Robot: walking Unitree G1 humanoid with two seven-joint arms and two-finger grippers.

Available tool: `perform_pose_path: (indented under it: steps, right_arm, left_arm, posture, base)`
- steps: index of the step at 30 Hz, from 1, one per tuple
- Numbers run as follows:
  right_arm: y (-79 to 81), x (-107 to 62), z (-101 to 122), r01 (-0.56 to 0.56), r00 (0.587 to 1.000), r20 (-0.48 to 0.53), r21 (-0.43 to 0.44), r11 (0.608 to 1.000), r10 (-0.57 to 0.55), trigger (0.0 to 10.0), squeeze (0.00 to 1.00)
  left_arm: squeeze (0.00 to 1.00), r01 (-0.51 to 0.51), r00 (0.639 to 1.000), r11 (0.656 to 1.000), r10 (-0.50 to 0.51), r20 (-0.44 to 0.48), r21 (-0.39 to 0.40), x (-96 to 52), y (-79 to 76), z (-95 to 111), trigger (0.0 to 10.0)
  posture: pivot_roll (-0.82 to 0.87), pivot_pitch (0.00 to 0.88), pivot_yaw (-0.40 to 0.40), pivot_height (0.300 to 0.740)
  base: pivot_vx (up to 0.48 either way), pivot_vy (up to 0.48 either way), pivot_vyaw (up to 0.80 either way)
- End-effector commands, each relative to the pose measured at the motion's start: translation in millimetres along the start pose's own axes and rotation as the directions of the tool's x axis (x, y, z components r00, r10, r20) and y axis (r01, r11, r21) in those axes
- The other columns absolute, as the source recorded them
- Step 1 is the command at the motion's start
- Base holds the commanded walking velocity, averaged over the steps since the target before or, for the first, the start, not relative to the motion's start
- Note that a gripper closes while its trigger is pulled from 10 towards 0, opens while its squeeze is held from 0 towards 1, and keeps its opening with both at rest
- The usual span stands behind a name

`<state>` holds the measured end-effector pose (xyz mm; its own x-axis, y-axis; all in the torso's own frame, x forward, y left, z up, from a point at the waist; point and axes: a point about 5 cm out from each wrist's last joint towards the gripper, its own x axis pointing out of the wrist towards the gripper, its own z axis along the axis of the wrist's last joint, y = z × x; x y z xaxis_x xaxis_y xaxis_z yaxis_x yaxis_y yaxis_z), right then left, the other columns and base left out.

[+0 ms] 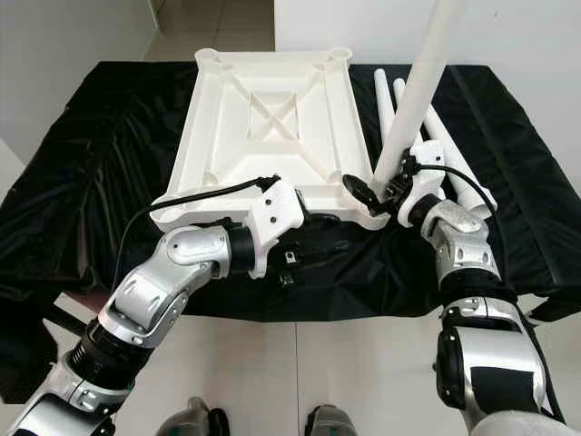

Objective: Building children table

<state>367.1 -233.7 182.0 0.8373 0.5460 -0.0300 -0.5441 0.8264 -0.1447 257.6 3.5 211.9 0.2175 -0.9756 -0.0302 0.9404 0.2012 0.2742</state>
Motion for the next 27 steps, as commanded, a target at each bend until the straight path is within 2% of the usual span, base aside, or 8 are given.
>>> perform_pose_path:
  steps: [1, 2, 12, 13, 14, 15, 19, 27]
  right_arm:
    - [3.1, 3.5, -0.9, -0.032, 0.999, -0.021, -0.015, 0.999, 0.032, 1.1, 0.0]
    - [2.3, 2.3, -2.0, -0.05, 0.998, -0.039, -0.019, 0.999, 0.049, 0.0, 0.0]
    - [-0.4, -3.0, -7.1, -0.122, 0.988, -0.093, -0.024, 0.992, 0.12, 0.0, 0.0]
    - [0.2, -2.8, -7.8, -0.121, 0.988, -0.097, -0.028, 0.992, 0.118, 2.0, 0.0]
    - [0.2, -2.8, -7.8, -0.121, 0.988, -0.097, -0.028, 0.992, 0.118, 2.0, 0.0]
    - [1.0, -2.0, -8.2, -0.118, 0.989, -0.097, -0.026, 0.993, 0.115, 10.0, 0.0]
    - [1.2, 4.1, -4.0, -0.021, 0.999, -0.049, 0.032, 0.999, 0.023, 10.0, 0.0]
    - [-3.0, 5.8, 1.5, 0.101, 0.995, 0.003, 0.034, 0.994, -0.101, 10.0, 0.0]
  left_arm:
    - [0.0, -0.031, 1.0, 0.999, 0.031, -0.006, 0.011, -0.2, 3.0, 1.4, 10.0]
    - [0.0, -0.031, 0.999, 0.999, 0.031, -0.005, 0.009, -0.2, 3.0, 1.4, 10.0]
    - [0.0, -0.028, 1.0, 1.0, 0.028, -0.002, 0.008, 0.0, 2.2, 1.7, 10.0]
    - [0.0, -0.027, 1.0, 1.0, 0.027, -0.001, 0.008, 0.1, 1.9, 1.9, 10.0]
    - [0.0, -0.027, 1.0, 1.0, 0.027, -0.001, 0.008, 0.1, 1.9, 1.9, 10.0]
    - [0.0, -0.026, 1.0, 1.0, 0.026, 0.0, 0.007, 0.3, 1.6, 2.0, 10.0]
    - [0.0, -0.026, 1.0, 1.0, 0.026, 0.003, 0.006, 0.9, 0.8, 2.2, 10.0]
    - [0.0, -0.024, 1.0, 1.0, 0.024, 0.006, 0.004, 1.4, -0.6, 2.2, 10.0]
  posture:
    - [-0.05, 0.086, 0.061, 0.74]
    - [-0.05, 0.086, 0.061, 0.74]
    - [-0.05, 0.088, 0.06, 0.74]
    - [-0.05, 0.086, 0.059, 0.74]
    - [-0.05, 0.086, 0.059, 0.74]
    - [-0.05, 0.085, 0.057, 0.74]
    - [-0.05, 0.084, 0.055, 0.74]
    - [-0.06, 0.081, 0.051, 0.74]
  base:
    - [0.0, 0.0, 0.0]
    - [0.0, 0.0, 0.0]
    - [0.0, 0.0, 0.0]
    - [0.0, 0.0, 0.0]
    - [0.0, 0.0, 0.0]
    - [0.0, 0.0, 0.0]
    - [0.0, 0.0, 0.0]
    - [0.0, 0.0, 0.0]
